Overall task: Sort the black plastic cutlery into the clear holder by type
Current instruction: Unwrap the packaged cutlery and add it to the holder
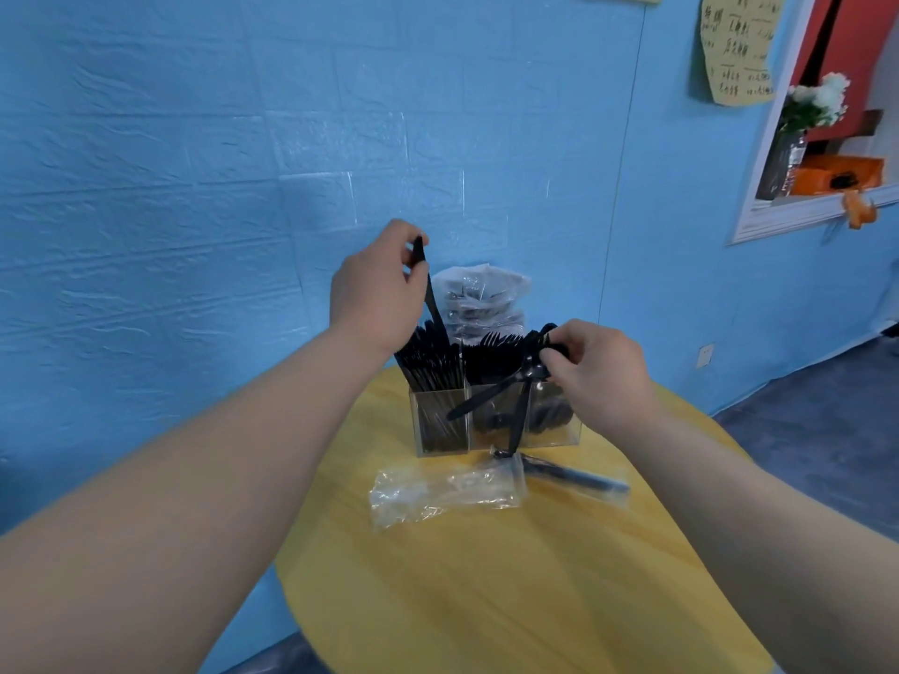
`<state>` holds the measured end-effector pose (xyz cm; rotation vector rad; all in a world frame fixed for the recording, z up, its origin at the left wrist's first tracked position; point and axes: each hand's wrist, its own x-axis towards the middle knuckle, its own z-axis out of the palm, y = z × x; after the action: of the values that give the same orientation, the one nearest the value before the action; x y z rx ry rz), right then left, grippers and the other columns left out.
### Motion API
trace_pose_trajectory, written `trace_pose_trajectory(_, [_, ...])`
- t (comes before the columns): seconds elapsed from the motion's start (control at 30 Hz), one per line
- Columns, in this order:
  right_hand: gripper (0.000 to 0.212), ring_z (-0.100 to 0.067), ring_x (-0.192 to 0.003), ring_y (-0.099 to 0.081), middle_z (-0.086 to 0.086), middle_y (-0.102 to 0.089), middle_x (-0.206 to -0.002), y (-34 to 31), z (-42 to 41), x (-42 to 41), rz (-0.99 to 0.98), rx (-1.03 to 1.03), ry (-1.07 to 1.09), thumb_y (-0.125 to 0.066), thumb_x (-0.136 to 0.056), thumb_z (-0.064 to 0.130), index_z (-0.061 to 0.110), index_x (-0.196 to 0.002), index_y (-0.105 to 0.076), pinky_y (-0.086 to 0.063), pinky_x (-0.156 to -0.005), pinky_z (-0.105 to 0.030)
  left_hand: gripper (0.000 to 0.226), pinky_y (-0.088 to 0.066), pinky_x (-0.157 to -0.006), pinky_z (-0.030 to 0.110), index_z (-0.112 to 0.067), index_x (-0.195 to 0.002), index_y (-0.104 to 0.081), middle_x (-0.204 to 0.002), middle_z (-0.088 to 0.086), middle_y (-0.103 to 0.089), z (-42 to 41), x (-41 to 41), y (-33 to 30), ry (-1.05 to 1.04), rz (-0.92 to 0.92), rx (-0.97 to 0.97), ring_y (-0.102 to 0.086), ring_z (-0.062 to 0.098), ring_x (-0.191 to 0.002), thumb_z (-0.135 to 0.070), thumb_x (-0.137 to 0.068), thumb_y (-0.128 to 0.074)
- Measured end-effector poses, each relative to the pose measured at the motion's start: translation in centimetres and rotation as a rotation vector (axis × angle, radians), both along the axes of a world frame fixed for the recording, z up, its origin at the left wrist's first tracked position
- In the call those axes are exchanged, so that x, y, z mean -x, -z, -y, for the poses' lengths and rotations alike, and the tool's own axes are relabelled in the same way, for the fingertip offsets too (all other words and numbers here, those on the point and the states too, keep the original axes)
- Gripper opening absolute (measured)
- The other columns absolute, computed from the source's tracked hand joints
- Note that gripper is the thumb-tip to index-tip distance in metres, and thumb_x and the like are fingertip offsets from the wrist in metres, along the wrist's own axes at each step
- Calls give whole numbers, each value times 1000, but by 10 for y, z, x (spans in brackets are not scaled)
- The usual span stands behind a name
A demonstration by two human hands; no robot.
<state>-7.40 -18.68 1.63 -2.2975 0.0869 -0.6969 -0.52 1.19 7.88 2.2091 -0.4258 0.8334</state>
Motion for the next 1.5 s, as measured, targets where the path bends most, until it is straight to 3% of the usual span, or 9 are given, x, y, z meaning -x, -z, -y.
trace_pose_trajectory(0.37, [11,-14,-88,-61,7,-64,-88,11,9,-10,-27,-37,-27,-62,-89,17,18,-99,-65,-44,-77,-22,34,-46,-89,37,-35,-128,-58,-118,3,-66,11,-31,54,-61,-213,-465,-53,27,-114,-30,-101,-36])
trace_pose_trajectory(0.47, [8,-14,-91,-63,7,-65,-89,11,9,-11,-23,-56,-51,-62,-89,16,22,-94,-64,-49,-82,-26,35,-38,-98,39,-38,-127,-58,-125,-7,-62,14,-31,60,-24,-236,-571,-38,23,-124,-33,-101,-35])
trace_pose_trajectory(0.6, [8,-14,-88,-64,8,-67,-86,9,7,-16,-31,-73,-93,-64,-88,15,24,-90,-65,-51,-84,-30,30,-37,-99,38,-33,-121,-64,-125,-13,-62,32,-13,50,182,-35,-479,-43,19,-117,-32,-98,-45])
trace_pose_trajectory(0.73, [11,-17,-79,-67,5,-70,-79,9,8,-17,-28,-115,-124,-64,-85,11,22,-85,-68,-55,-80,-38,28,-43,-90,23,-31,-119,-66,-110,-12,-70,50,3,42,380,-120,-417,-59,5,-103,-27,-95,-53])
trace_pose_trajectory(0.87, [16,-15,-77,-68,7,-71,-76,7,12,-14,-16,-131,-147,-65,-84,10,25,-80,-67,-55,-75,-31,26,-46,-82,16,-30,-110,-71,-97,-13,-72,54,7,37,441,-140,-398,-61,-1,-87,-22,-90,-57])
trace_pose_trajectory(0.97, [14,-15,-74,-67,5,-71,-75,8,14,-15,-2,-155,-149,-66,-83,13,27,-84,-68,-55,-75,-33,18,-48,-84,30,-27,-102,-72,-94,-10,-71,57,10,30,390,-69,-411,-62,9,-87,-24,-91,-59])
trace_pose_trajectory(1.13, [15,-6,-58,-64,6,-69,-70,11,31,-7,17,-210,-57,-63,-87,14,27,-81,-65,-51,-65,-24,20,-50,-83,37,-20,-94,-75,-89,-3,-73,40,2,-2,174,181,-120,-67,21,-85,-25,-85,-57])
trace_pose_trajectory(1.27, [16,-17,-69,-64,3,-69,-76,12,41,-3,36,-195,-10,-56,-91,16,28,-86,-66,-48,-63,-26,20,-50,-82,37,-20,-94,-75,-89,-1,-73,39,-5,-6,121,195,-150,-67,22,-85,-24,-86,-57])
trace_pose_trajectory(1.5, [18,0,-65,-51,20,-54,-77,8,53,5,93,-50,68,-55,-92,13,20,-103,-68,-36,-60,-13,17,-50,-79,41,-20,-95,-76,-89,4,-73,46,-12,26,85,137,-202,-66,28,-85,-21,-90,-59])
